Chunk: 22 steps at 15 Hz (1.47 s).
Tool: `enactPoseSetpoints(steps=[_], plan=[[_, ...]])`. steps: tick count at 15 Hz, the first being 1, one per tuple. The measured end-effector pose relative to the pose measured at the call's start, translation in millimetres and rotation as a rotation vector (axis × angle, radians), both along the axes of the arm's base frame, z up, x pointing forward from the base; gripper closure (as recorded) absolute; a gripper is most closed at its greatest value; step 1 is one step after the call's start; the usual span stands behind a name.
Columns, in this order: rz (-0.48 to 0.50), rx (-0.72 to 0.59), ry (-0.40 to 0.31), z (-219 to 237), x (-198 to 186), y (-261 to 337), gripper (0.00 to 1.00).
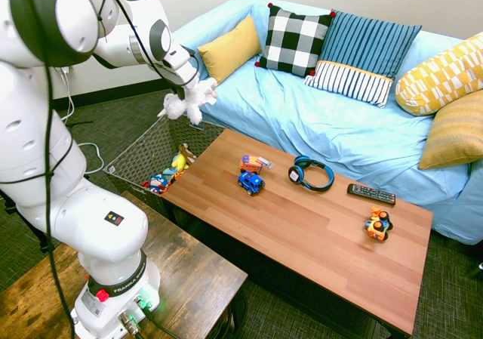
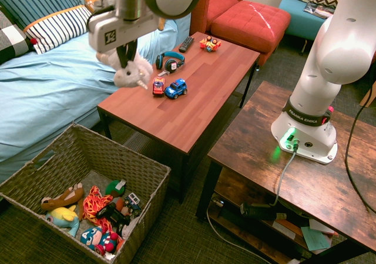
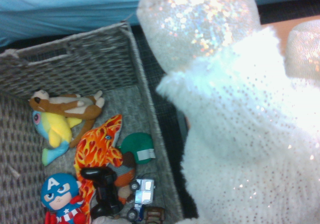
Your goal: Put the stuffed toy in the basket
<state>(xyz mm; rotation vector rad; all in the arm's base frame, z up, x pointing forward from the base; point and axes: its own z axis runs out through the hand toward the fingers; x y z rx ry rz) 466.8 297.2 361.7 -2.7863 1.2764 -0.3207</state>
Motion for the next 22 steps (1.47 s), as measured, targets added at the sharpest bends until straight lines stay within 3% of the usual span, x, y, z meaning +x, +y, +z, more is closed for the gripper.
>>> enactPoseSetpoints(steps=[5, 10, 11, 16, 22], plan=[[0.094, -0.042, 0.065, -88.3, 12.8, 100.7, 1.00], [0.123, -0.132, 0.129, -186.9, 15.6, 127.0, 1.00], [0.125, -0.146, 0.139, -203.3, 14.1, 130.4, 0.00], [0.141, -0.166, 0.149, -235.0, 6.9, 152.4, 0.00], [0.131, -0.190, 0.123, -214.3, 15.2, 164.6, 0.00]])
